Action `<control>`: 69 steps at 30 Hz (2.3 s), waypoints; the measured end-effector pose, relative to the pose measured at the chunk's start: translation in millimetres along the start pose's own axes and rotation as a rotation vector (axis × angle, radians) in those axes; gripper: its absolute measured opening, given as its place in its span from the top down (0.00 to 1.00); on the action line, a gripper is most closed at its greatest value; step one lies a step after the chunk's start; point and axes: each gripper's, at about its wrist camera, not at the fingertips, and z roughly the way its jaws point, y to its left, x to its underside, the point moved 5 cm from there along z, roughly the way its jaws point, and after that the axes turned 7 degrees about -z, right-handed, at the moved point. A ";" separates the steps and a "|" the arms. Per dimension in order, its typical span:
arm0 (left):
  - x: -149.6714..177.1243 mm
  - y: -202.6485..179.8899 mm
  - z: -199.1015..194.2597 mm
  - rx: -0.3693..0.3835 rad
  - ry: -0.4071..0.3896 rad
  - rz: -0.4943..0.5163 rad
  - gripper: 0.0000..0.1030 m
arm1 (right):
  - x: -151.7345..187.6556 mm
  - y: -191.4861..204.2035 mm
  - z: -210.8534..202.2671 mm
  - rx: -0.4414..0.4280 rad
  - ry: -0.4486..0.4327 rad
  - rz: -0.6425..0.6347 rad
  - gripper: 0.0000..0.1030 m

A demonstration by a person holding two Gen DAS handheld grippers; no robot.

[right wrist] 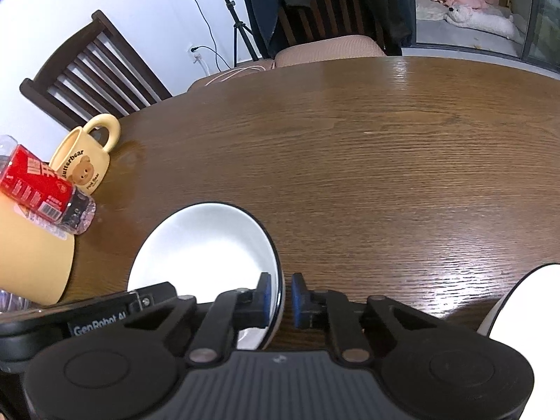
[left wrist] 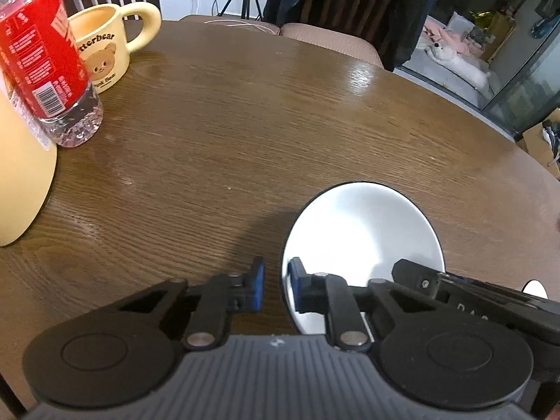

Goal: Organize plates and bowls

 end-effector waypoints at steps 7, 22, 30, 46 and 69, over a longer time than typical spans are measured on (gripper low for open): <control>0.1 -3.6 3.4 0.005 -0.007 0.014 0.91 | -1.1 0.0 0.3 -0.006 -0.017 -0.017 0.93; 4.3 -10.2 -1.0 -0.019 -0.029 0.038 0.93 | 0.1 -0.4 -0.3 -0.001 -0.033 -0.044 0.94; 6.6 -10.1 -2.2 -0.021 -0.027 0.040 0.93 | 2.7 -0.8 -1.6 -0.001 -0.035 -0.045 0.94; 12.3 -7.4 -12.1 -0.020 -0.042 0.036 0.93 | 8.2 2.5 -13.3 -0.011 -0.056 -0.055 0.94; 43.1 4.4 -55.5 -0.026 -0.082 0.004 0.93 | 31.5 22.4 -54.6 -0.031 -0.083 -0.118 0.94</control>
